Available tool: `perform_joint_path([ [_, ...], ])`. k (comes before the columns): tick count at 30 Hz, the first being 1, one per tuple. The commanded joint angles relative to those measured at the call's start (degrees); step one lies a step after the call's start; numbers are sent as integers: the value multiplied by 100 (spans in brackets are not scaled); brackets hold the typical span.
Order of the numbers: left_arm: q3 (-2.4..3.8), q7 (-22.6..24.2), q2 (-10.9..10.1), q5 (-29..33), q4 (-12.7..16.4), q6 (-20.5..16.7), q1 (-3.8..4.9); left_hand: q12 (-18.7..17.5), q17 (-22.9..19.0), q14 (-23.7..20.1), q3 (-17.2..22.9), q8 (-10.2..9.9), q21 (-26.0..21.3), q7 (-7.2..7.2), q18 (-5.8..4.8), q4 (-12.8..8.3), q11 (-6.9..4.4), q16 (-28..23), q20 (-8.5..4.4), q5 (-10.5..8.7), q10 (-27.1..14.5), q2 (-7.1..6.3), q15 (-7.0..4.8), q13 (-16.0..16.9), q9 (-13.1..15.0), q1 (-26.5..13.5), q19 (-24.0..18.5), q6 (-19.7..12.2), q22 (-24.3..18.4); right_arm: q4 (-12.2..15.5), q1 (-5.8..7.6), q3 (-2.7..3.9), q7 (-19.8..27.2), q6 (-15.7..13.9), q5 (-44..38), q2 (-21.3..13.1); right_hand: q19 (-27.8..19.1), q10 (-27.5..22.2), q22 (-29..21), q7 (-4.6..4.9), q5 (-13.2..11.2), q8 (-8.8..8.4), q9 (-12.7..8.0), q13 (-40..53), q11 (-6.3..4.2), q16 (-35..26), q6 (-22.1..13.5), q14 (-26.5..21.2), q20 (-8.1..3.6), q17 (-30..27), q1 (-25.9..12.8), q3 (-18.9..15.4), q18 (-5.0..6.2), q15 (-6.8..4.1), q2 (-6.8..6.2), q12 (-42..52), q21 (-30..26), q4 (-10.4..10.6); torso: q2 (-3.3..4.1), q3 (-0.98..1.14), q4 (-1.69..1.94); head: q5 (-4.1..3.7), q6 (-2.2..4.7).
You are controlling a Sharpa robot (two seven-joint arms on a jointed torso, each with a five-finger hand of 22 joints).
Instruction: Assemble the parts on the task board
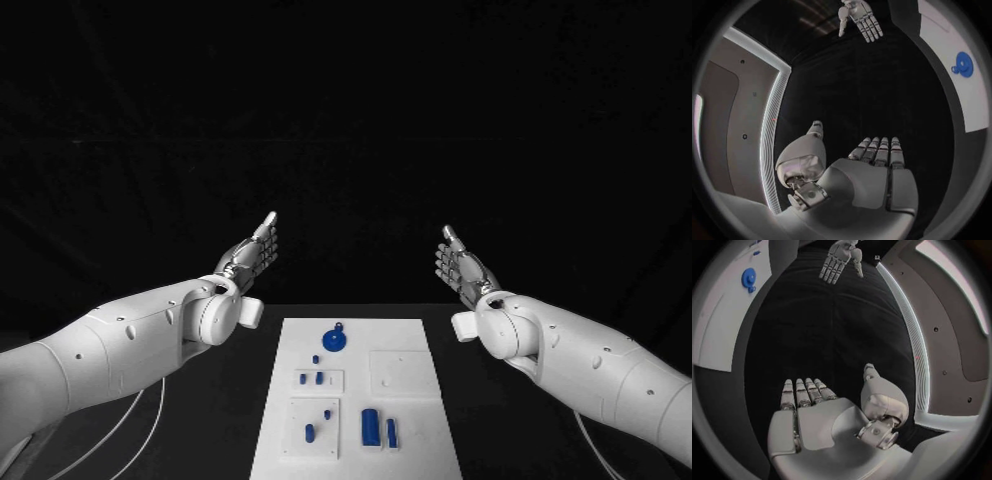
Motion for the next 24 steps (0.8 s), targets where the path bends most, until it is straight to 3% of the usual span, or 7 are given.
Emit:
perform_joint_path([
  [1,67,290,-121,81,448,-795,-125,-72,-46,-749,80,-62,-64,-88,-174,12,-110,-66,-147,-83,-731,-65,-110,-45,-44,-2518,-735,-681,-55,446,70,-163,459,-710,442,-136,-670,-732,-51,-103,-259,-63,-41,-45,-105,-70,-617,-741,-221,-47,-1870,12,-249,-108,-60,-61,-75,149,-37,33,-32,-2,-58],
  [3,150,402,-251,115,888,-1186,-249,-72,-46,-749,80,-62,-64,-88,-174,12,-110,-66,-147,-83,-731,-65,-110,-45,-44,-2518,-735,-681,-55,886,143,-376,655,-1065,658,-284,-670,-732,-51,-103,-259,-63,-41,-45,-105,-70,-617,-741,-221,-47,-1870,12,-249,-108,-60,-61,-75,149,-37,33,-32,-2,-58],
  [8,318,628,-515,184,1779,-1977,-500,-72,-46,-749,80,-62,-64,-88,-174,12,-110,-66,-147,-83,-731,-65,-110,-45,-44,-2518,-735,-681,-55,1777,291,-806,1054,-1785,1095,-585,-670,-732,-51,-103,-259,-63,-41,-45,-105,-70,-617,-741,-221,-47,-1870,12,-249,-108,-60,-61,-75,149,-37,33,-32,-2,-58],
  [9,366,693,-590,203,2033,-2203,-572,-72,-46,-749,80,-62,-64,-88,-174,12,-110,-66,-147,-83,-731,-65,-110,-45,-44,-2518,-735,-681,-55,2041,335,-934,1172,-1998,1224,-674,-670,-732,-51,-103,-259,-63,-41,-45,-105,-70,-617,-741,-221,-47,-1870,12,-249,-108,-60,-61,-75,149,-37,33,-32,-2,-58],
  [16,539,927,-863,275,2954,-3020,-831,-72,-46,-749,80,-62,-64,-88,-174,12,-110,-66,-147,-83,-731,-65,-110,-45,-44,-2518,-735,-681,-55,3048,502,-1420,1622,-2812,1718,-1014,-670,-732,-51,-103,-259,-63,-41,-45,-105,-70,-617,-741,-221,-47,-1870,12,-249,-108,-60,-61,-75,149,-37,33,-32,-2,-58],
  [20,582,985,-931,292,3184,-3224,-896,-72,-46,-749,80,-62,-64,-88,-174,12,-110,-66,-147,-83,-731,-65,-110,-45,-44,-2518,-735,-681,-55,3325,548,-1554,1745,-3035,1854,-1107,-670,-732,-51,-103,-259,-63,-41,-45,-105,-70,-617,-741,-221,-47,-1870,12,-249,-108,-60,-61,-75,149,-37,33,-32,-2,-58],
  [24,592,998,-946,296,3234,-3269,-910,-72,-46,-749,80,-62,-64,-88,-174,12,-110,-66,-147,-83,-731,-65,-110,-45,-44,-2518,-735,-681,-55,3416,563,-1598,1786,-3109,1899,-1137,-670,-732,-51,-103,-259,-63,-41,-45,-105,-70,-617,-741,-221,-47,-1870,12,-249,-108,-60,-61,-75,149,-37,33,-32,-2,-58],
])
